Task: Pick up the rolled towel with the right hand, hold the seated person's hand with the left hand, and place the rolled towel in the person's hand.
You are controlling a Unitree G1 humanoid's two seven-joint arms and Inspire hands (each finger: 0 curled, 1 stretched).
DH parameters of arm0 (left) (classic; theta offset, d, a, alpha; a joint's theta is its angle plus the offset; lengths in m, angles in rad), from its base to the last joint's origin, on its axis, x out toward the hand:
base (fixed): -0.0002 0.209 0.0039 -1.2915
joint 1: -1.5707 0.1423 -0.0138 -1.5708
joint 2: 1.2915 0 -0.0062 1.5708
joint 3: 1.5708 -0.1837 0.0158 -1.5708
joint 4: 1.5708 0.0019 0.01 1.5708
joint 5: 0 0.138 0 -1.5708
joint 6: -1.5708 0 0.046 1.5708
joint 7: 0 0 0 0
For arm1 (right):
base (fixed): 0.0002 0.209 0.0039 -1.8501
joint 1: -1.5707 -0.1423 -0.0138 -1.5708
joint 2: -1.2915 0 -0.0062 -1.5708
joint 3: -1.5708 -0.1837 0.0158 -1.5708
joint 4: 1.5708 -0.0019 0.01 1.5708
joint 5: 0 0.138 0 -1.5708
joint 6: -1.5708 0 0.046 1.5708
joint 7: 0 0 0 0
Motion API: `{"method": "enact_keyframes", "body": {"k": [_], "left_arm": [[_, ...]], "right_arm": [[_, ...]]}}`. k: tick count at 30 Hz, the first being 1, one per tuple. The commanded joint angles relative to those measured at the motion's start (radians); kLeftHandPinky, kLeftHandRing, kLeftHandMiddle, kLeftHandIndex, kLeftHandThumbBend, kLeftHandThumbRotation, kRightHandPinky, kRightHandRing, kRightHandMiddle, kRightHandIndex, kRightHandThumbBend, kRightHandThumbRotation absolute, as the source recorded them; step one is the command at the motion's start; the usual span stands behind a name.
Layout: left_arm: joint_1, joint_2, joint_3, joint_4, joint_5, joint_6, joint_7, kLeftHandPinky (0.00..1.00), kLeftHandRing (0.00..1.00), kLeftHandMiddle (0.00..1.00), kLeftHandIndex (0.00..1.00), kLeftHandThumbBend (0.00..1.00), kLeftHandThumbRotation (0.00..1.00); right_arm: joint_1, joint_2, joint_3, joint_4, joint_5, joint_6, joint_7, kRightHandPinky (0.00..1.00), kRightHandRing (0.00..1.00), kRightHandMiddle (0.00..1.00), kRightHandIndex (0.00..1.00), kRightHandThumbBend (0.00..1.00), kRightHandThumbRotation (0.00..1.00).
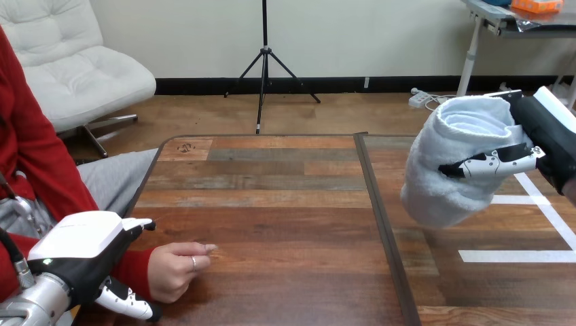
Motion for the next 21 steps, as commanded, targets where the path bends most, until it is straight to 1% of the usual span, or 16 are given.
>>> {"method": "enact_keyframes", "body": {"k": [1,4,7,11,13,16,19,21], "left_arm": [[-0.066,0.030,-0.017,0.028,0.019,-0.003,0.044,0.84,0.90,0.90,0.89,1.00,0.34],[-0.070,0.033,-0.025,0.038,0.022,-0.004,0.049,0.84,0.89,0.90,0.88,1.00,0.32],[-0.075,0.032,-0.030,0.042,0.013,0.000,0.042,0.84,0.88,0.89,0.87,1.00,0.30],[-0.080,0.015,-0.025,0.042,-0.019,0.023,0.016,0.82,0.88,0.88,0.86,1.00,0.25],[-0.082,0.013,-0.026,0.045,-0.031,0.025,0.014,0.79,0.87,0.87,0.85,0.98,0.21],[-0.085,0.011,-0.030,0.046,-0.046,0.034,0.004,0.75,0.86,0.86,0.84,0.97,0.18],[-0.090,0.011,-0.036,0.052,-0.060,0.032,-0.001,0.72,0.85,0.85,0.83,0.95,0.15],[-0.093,0.014,-0.041,0.058,-0.067,0.025,0.000,0.70,0.83,0.84,0.82,0.94,0.14]], "right_arm": [[-0.043,0.020,-0.050,-0.006,0.046,-0.019,0.000,0.30,0.35,0.41,0.42,0.87,0.00],[-0.043,0.020,-0.050,-0.005,0.046,-0.018,0.002,0.29,0.34,0.40,0.42,0.87,0.00],[-0.037,0.016,-0.048,-0.016,0.036,-0.010,-0.010,0.29,0.34,0.41,0.42,0.87,0.00],[-0.037,0.016,-0.050,-0.015,0.037,-0.011,-0.007,0.30,0.34,0.41,0.42,0.87,0.00],[-0.038,0.017,-0.051,-0.013,0.040,-0.013,-0.003,0.31,0.35,0.41,0.42,0.87,0.00],[-0.038,0.018,-0.053,-0.011,0.043,-0.018,0.002,0.32,0.36,0.41,0.42,0.87,0.00],[-0.038,0.020,-0.054,-0.015,0.047,-0.010,0.005,0.32,0.36,0.41,0.42,0.87,0.00],[-0.039,0.020,-0.053,-0.011,0.046,-0.018,0.004,0.32,0.36,0.41,0.42,0.87,0.00]]}}
